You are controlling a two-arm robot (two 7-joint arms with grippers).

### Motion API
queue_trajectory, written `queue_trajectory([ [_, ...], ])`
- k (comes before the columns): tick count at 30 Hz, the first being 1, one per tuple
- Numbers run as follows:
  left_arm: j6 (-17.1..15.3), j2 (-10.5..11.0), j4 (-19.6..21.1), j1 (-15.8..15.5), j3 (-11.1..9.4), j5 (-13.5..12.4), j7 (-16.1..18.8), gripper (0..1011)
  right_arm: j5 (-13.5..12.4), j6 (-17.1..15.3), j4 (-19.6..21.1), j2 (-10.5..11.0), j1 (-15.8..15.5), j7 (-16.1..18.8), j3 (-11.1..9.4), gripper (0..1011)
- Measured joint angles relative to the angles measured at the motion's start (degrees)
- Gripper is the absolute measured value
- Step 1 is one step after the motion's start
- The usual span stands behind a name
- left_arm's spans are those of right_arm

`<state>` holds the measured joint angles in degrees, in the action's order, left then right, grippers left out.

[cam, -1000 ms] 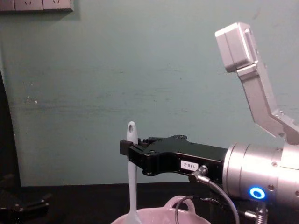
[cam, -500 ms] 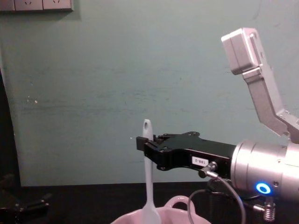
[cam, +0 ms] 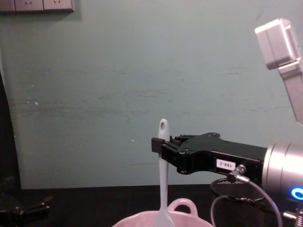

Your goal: Use the one hand to pick up the spoon and stir the clear water in the bowl.

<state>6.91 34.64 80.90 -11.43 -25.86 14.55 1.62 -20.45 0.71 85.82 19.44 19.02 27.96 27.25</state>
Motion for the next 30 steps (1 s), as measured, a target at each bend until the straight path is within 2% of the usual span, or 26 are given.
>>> queue_trajectory([
  [7,0.0,0.0,0.0,0.0,0.0,0.0,0.0,1011,-1.1,-1.3,2.9,0.9,-1.3,0.7,0.7,124],
  [15,0.0,0.0,0.0,0.0,0.0,0.0,0.0,1011,-1.3,-2.4,3.5,0.4,-1.2,0.7,2.3,125],
  [23,0.0,0.0,0.0,0.0,0.0,0.0,0.0,1011,-0.1,-2.4,0.8,-1.6,0.7,-0.6,3.7,125],
  [30,0.0,0.0,0.0,0.0,0.0,0.0,0.0,1011,1.6,-1.9,-2.0,-3.6,2.1,-2.5,4.0,124],
])
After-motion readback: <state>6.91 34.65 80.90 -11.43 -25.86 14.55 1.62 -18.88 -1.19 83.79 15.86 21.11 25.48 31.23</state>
